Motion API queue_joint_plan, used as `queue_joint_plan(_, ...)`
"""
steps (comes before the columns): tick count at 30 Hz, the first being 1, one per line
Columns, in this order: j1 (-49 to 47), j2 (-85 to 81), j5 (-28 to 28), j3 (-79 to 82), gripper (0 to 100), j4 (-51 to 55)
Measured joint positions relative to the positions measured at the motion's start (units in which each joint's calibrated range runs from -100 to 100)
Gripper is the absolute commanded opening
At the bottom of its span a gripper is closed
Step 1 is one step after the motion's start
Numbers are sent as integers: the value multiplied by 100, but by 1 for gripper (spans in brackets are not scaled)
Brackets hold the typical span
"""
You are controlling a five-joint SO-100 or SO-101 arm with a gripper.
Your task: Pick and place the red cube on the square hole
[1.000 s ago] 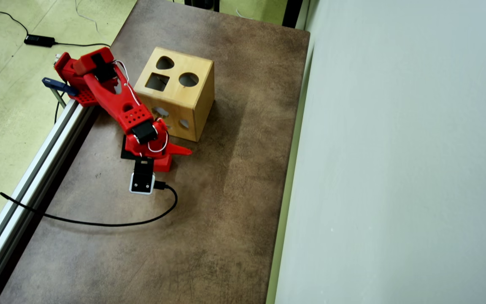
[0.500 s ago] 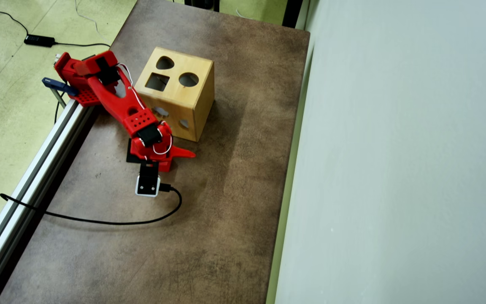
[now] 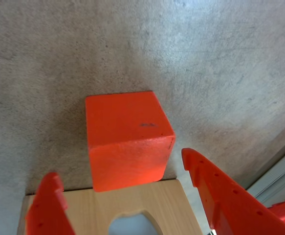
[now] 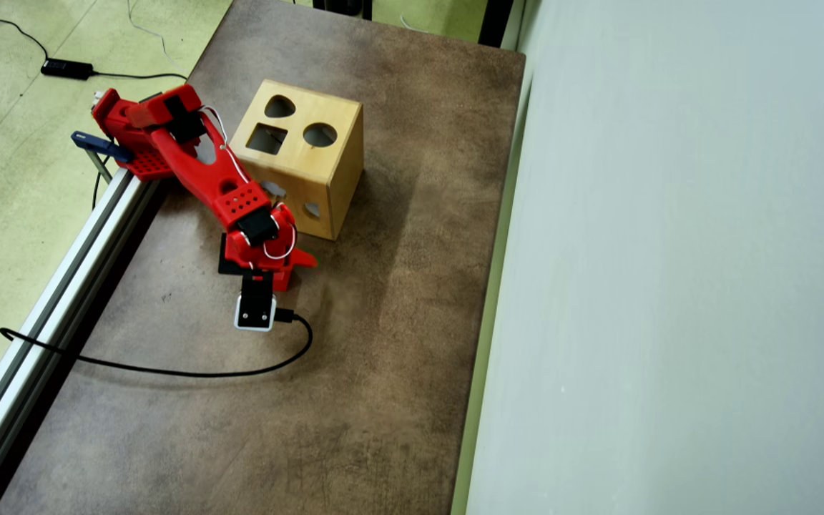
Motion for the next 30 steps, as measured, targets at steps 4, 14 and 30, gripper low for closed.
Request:
queue_joint_plan(4, 0, 0, 0, 0, 33, 0)
queue_joint_plan(14, 0, 59, 0, 0, 29, 0)
queue_joint_plan(30, 0, 246, 0, 0, 29, -371)
